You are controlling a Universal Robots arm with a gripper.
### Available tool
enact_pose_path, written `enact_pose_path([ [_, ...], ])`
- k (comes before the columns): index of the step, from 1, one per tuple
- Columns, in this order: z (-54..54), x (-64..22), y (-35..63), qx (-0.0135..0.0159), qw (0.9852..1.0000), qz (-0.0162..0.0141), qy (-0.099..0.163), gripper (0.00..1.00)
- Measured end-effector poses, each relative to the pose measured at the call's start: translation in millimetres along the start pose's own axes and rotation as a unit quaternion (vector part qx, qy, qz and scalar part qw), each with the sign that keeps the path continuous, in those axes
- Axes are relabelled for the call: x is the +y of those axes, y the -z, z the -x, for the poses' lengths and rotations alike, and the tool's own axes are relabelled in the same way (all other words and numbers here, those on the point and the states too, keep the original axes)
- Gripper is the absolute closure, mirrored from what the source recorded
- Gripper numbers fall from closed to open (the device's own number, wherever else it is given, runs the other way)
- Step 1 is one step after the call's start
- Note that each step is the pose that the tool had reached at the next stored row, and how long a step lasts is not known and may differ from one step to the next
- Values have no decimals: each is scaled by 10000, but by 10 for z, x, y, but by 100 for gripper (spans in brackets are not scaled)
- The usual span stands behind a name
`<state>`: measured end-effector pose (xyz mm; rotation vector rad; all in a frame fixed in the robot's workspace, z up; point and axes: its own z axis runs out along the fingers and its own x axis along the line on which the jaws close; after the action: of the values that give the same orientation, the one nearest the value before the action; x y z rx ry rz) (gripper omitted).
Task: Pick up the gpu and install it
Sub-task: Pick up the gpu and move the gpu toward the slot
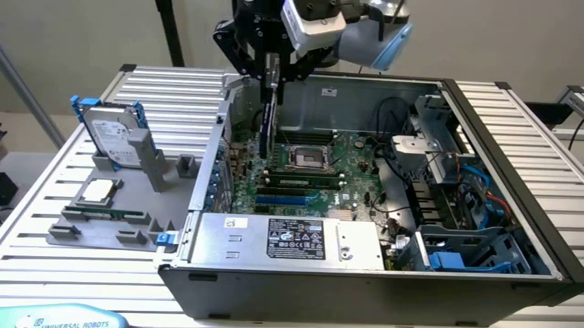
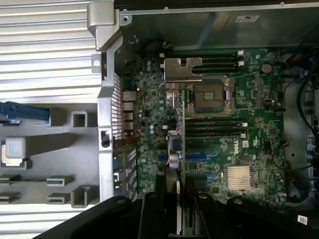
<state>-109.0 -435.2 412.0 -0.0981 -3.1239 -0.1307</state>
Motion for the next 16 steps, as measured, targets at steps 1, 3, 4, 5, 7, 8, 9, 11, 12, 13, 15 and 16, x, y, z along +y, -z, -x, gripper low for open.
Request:
enact_pose_path([
  [1, 48, 5, -15, 0, 10000, 0, 3, 73],
  [3, 132, 15, -44, 1, 10000, 0, 9, 73],
  [4, 168, 20, -62, 1, 10000, 0, 13, 73],
  [5, 201, 26, -80, 1, 10000, 0, 18, 73],
  [7, 249, 39, -116, 3, 10000, -1, 32, 73],
  [8, 272, 47, -135, 4, 10000, -2, 39, 73],
  [9, 294, 54, -154, 4, 10000, -2, 47, 73],
  [11, 339, 68, -190, 5, 10000, -3, 61, 73],
  [12, 362, 75, -209, 5, 10000, -4, 68, 73],
  [13, 386, 83, -227, 6, 10000, -6, 75, 73],
  [15, 433, 99, -265, 7, 10000, -11, 89, 73],
  [16, 456, 106, -283, 7, 10000, -13, 96, 73],
])
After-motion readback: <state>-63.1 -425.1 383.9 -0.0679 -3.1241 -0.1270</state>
